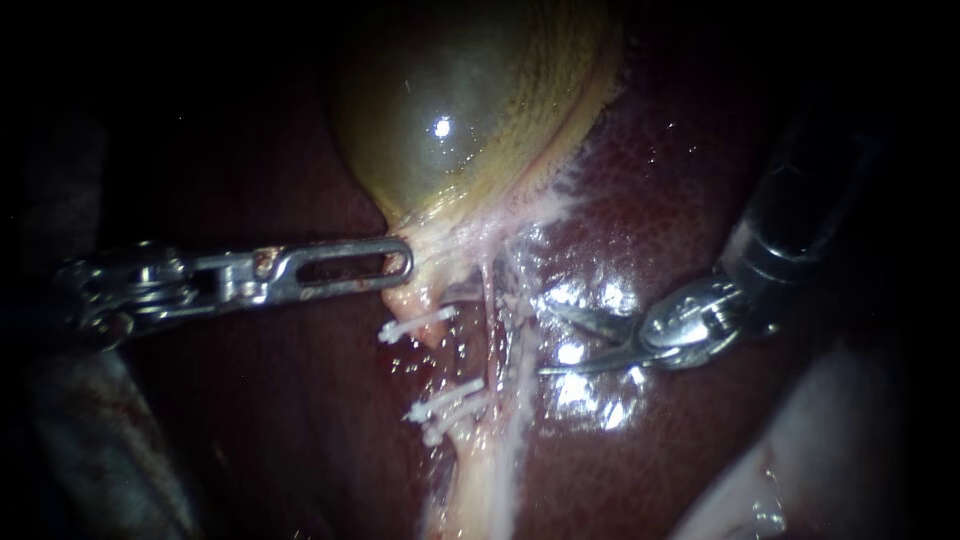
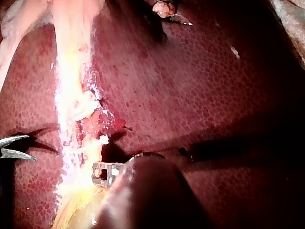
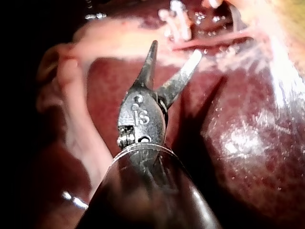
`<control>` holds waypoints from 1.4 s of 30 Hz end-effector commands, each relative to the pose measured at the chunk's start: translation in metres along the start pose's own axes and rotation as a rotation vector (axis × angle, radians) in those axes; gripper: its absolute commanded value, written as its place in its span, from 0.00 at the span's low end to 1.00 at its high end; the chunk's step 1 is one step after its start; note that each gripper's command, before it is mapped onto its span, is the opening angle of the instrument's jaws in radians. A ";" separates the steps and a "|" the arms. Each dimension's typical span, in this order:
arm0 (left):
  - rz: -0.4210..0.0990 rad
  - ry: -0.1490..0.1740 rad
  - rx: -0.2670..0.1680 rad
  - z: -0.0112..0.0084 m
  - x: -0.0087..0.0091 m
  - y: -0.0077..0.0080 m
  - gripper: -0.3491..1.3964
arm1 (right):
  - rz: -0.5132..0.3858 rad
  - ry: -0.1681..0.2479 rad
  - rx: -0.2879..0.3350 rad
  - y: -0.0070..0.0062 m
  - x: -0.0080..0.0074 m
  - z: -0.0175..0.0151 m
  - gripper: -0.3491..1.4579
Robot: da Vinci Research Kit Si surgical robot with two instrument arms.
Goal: Go back from the cut left tube
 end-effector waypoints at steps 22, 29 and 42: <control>-0.005 0.019 0.008 0.0040 -0.0009 -0.0022 0.00 | -0.025 -0.019 -0.040 0.0005 -0.0002 -0.0011 0.94; -0.005 0.025 0.010 0.0059 -0.0008 -0.0021 0.00 | -0.025 -0.019 -0.040 0.0005 -0.0002 -0.0011 0.93; -0.008 0.026 0.003 0.0081 -0.0009 -0.0013 0.00 | -0.025 -0.019 -0.040 0.0005 -0.0002 -0.0011 0.93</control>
